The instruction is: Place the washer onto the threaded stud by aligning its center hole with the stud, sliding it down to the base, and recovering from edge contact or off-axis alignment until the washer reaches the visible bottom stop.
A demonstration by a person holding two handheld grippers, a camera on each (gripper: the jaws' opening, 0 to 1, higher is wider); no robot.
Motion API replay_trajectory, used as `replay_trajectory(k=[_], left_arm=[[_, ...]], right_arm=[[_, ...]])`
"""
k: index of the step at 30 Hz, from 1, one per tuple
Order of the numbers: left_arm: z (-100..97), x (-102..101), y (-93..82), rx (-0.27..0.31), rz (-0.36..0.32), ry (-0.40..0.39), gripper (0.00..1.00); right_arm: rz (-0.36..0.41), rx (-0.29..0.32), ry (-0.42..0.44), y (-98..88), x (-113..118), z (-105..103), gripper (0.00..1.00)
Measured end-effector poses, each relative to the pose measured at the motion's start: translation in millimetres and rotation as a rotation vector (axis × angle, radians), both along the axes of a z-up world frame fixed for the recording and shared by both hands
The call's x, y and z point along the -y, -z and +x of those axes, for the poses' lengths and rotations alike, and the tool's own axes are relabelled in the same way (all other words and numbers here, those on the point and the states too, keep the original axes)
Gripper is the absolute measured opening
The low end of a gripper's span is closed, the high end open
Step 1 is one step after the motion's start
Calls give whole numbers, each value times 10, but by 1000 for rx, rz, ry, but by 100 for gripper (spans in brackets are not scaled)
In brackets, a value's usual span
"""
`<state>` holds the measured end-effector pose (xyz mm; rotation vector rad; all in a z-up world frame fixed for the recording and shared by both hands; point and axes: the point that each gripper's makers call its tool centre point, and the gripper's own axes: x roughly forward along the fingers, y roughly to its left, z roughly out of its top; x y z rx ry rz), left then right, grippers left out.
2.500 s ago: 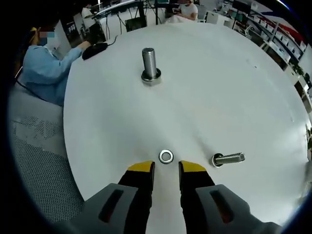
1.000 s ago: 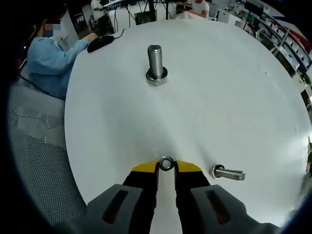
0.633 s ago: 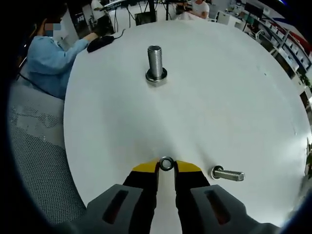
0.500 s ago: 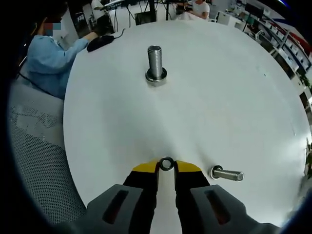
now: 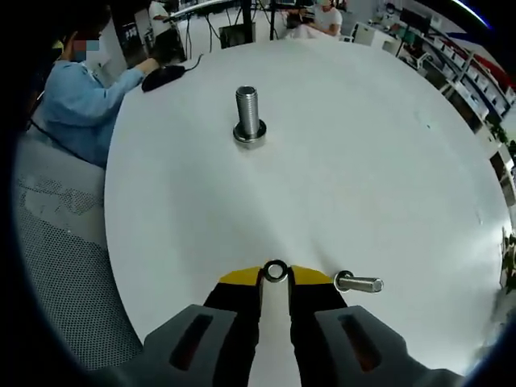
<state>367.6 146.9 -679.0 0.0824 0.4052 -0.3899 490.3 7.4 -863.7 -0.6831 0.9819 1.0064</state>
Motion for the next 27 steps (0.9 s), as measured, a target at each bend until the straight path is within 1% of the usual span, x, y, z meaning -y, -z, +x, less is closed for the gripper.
replay_trajectory(k=[13,21,27], left_arm=[[-3,25,5,-1,-2,13,20],[-10,36,-3,1,-6,18,20],[-11,40,-10,4,-8,21,20]], right_arm=[[8,20,39,-134,147,66,14],[0,27,51,-212,215,87,14],[-14,35,58,-262,316,117,14]])
